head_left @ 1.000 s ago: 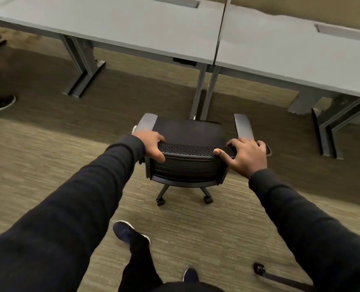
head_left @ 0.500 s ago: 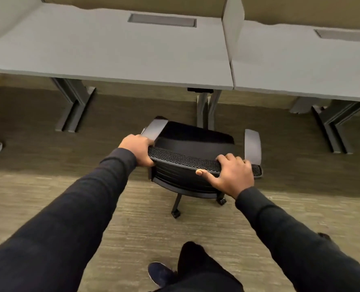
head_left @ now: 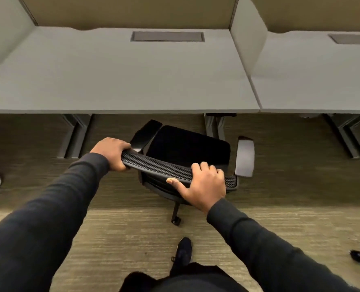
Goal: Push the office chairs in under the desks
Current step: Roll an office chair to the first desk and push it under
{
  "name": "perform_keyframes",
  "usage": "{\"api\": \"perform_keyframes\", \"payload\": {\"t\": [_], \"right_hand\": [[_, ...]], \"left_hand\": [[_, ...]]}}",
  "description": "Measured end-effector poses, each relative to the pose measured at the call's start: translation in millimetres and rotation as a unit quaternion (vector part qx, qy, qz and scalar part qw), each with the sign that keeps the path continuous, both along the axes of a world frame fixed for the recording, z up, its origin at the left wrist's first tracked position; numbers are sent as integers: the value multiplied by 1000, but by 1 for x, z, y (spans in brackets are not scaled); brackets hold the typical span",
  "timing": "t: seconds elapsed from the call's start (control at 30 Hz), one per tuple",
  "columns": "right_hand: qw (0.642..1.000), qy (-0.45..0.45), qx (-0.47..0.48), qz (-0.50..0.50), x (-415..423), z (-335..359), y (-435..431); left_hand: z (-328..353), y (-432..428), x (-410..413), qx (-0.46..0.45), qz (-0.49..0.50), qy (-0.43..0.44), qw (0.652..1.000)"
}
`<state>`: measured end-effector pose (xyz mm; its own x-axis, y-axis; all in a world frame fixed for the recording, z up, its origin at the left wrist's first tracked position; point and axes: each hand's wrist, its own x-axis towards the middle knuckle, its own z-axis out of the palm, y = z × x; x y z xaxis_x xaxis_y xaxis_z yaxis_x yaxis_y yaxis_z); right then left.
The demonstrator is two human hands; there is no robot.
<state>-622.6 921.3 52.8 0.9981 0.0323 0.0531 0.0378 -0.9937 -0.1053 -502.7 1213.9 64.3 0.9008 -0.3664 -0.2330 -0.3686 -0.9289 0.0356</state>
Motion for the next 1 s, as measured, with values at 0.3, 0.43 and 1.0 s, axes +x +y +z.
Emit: {"api": "perform_keyframes", "payload": {"t": [0.3,0.43,1.0], "right_hand": [[1000,15,-2,-13,68,5,93],[999,14,-7,-33,99,4,130],[998,-2,-55,-17,206,-2,155]], "left_hand": [[3,87,82,-14,-1,21,1000],[3,119,121,-16,-9,28,999],[-9,162,204,-12,-68,-27,997]]}}
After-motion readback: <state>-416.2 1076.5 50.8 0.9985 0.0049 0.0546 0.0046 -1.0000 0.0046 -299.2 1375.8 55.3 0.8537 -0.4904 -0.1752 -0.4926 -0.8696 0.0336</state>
